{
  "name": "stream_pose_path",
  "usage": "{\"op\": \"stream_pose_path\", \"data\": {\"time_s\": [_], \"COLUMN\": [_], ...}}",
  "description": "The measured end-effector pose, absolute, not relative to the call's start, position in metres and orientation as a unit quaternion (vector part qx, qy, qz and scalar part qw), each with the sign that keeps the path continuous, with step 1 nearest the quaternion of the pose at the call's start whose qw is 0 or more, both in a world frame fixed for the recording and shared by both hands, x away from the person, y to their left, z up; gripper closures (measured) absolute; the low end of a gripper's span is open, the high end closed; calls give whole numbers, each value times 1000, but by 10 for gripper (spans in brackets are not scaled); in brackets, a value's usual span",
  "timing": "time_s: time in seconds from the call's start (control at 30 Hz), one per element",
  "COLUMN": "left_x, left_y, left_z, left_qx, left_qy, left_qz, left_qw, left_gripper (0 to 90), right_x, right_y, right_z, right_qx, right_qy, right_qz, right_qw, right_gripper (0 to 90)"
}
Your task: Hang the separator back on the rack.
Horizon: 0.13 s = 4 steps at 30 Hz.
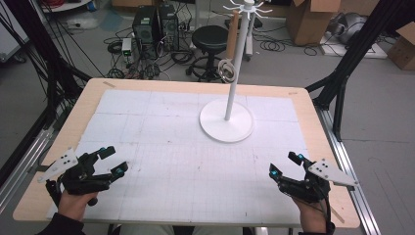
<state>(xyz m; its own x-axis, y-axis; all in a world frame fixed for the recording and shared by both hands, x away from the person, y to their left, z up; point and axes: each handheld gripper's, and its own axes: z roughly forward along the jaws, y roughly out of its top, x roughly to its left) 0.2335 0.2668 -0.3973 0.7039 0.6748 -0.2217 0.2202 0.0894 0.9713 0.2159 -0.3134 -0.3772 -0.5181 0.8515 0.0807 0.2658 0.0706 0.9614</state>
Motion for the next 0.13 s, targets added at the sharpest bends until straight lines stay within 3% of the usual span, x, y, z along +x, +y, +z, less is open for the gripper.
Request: {"op": "stream_pose_path", "data": {"time_s": [0.13], "left_x": [233], "left_y": [267], "left_z": [-398], "left_qx": [653], "left_qy": [345], "left_qz": [174], "left_qw": [652], "left_gripper": [185], "right_x": [216], "right_y": [-314], "right_z": [-377], "right_qx": [412], "right_qy": [681], "right_qz": [543], "right_qw": [267], "right_gripper": [191]}}
